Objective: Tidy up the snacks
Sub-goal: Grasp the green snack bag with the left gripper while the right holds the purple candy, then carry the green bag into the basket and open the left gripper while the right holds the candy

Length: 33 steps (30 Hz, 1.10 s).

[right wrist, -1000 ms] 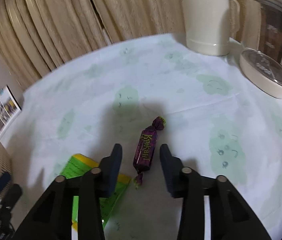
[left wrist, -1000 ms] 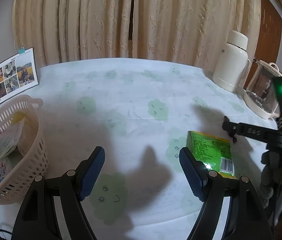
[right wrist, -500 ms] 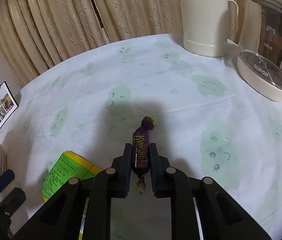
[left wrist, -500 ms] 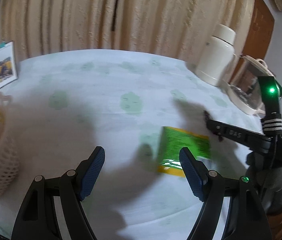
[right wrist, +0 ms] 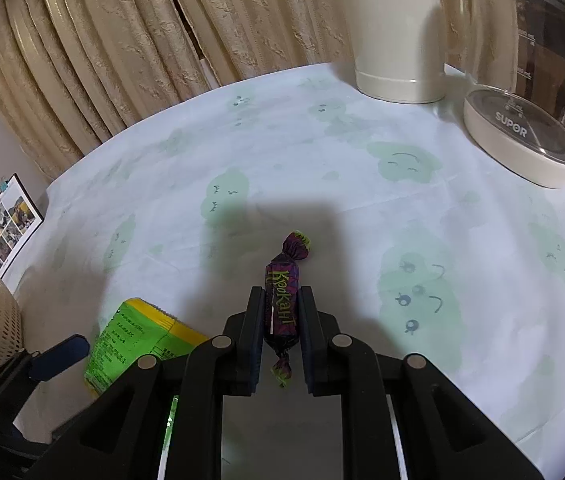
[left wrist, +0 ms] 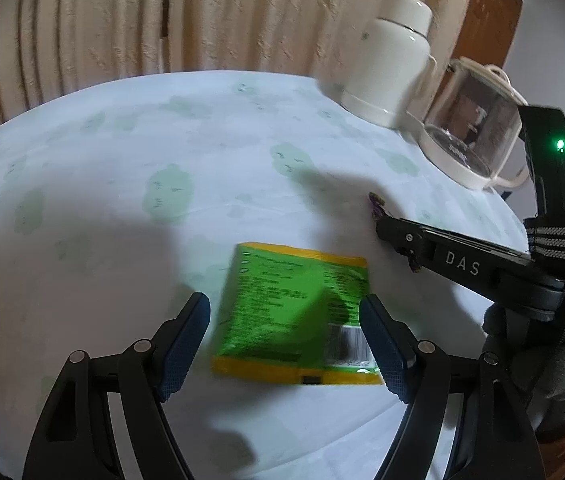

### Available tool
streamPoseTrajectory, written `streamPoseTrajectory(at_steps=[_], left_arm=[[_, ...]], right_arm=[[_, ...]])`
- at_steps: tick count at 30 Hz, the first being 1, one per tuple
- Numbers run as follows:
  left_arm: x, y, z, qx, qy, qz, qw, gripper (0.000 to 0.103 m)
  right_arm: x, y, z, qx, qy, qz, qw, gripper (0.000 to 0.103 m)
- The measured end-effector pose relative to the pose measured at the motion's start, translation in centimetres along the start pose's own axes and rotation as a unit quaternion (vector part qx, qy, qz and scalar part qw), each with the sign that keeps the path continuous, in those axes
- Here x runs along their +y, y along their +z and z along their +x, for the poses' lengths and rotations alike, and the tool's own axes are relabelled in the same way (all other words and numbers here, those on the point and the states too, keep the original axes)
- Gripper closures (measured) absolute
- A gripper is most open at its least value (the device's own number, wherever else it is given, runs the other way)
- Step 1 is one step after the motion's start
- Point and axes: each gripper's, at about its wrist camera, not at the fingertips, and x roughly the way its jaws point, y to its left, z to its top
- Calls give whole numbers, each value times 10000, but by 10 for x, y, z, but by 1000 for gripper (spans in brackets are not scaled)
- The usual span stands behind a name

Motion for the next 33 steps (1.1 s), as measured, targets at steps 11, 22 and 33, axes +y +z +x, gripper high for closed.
streamPoseTrajectory(at_steps=[11, 22, 33], left_arm=[[-20, 4, 20, 215, 29, 340, 9992, 26], [-26, 10, 31, 350, 141, 420, 9984, 18], [-32, 9, 37, 297, 457, 652, 9964, 18]], right_arm=[[-8, 1, -3, -9, -90, 90, 9999, 88], [-9, 0, -2, -7, -51, 170, 9998, 87], [-10, 0, -3, -8, 4, 203, 9998, 85]])
